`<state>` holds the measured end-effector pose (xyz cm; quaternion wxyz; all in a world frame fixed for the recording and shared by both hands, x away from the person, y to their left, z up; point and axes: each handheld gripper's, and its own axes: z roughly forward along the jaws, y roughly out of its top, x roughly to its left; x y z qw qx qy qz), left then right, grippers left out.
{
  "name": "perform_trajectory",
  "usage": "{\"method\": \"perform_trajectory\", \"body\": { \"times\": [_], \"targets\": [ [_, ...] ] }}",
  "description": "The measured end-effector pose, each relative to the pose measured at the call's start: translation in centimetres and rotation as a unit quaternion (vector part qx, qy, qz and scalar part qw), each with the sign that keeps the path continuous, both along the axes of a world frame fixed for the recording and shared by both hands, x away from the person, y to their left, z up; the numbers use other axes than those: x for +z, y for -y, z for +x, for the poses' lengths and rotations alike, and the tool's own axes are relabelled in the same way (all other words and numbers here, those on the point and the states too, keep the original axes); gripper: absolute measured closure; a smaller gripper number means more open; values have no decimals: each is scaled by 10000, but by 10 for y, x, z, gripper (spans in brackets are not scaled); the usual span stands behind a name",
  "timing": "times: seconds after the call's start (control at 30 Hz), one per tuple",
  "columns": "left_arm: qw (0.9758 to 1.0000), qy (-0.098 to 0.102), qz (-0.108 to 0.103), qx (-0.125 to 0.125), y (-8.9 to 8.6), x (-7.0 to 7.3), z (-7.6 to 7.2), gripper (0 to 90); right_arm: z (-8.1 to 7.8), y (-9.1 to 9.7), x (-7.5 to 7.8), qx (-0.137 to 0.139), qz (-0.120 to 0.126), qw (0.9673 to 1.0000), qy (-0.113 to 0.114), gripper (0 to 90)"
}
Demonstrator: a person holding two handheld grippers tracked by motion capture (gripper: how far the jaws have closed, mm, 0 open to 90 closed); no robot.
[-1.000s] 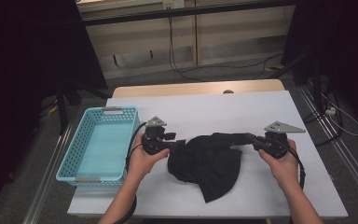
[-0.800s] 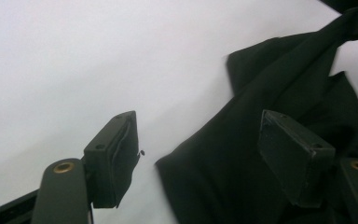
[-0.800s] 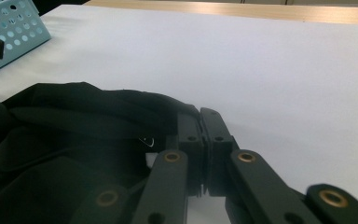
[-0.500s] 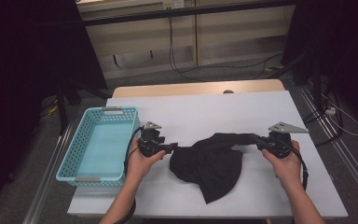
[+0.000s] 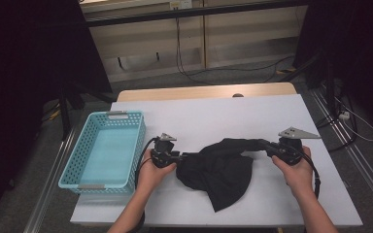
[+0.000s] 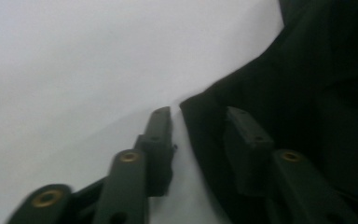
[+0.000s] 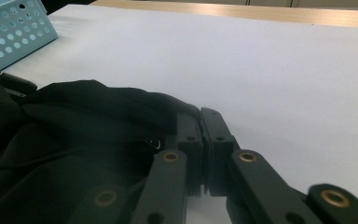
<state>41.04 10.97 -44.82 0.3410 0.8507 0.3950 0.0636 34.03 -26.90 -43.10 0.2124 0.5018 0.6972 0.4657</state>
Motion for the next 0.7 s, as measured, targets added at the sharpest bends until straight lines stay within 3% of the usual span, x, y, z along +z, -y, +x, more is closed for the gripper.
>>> {"method": "perform_trajectory", "body": {
  "times": [0.03,0.07,0.2,0.3,0.33,0.37,0.4,0.43,0.5,0.6,0.7],
  "targets": [
    [10000,0,0,0,0,0,0,708,0,0,0,0,0,10000,0,871],
    [9992,-343,-165,-125,3,0,-1,787,0,0,0,8,-3,10000,8,869],
    [9995,-300,-27,-133,7,3,-3,850,0,-2,0,24,14,10000,14,869],
    [9996,-266,-105,-69,4,7,-1,865,0,-2,1,41,14,10000,29,869],
    [9995,-104,-266,117,-4,17,1,868,0,-1,1,40,29,10000,36,868],
    [9995,-104,-266,117,-4,17,1,869,0,-1,1,40,29,10000,36,868],
    [9980,121,-526,319,-15,29,3,871,-1,0,2,29,47,10000,70,868],
    [9980,121,-526,319,-15,29,3,872,-1,0,2,29,47,10000,70,868],
    [9954,321,-753,499,-29,40,5,872,-1,1,1,30,82,9999,58,861],
    [9940,478,-780,601,-37,44,7,873,1,-3,-1,78,23,10000,2,844],
    [9932,511,-800,677,-40,45,8,873,3,-7,-2,70,-14,10000,0,803]
  ]
}}
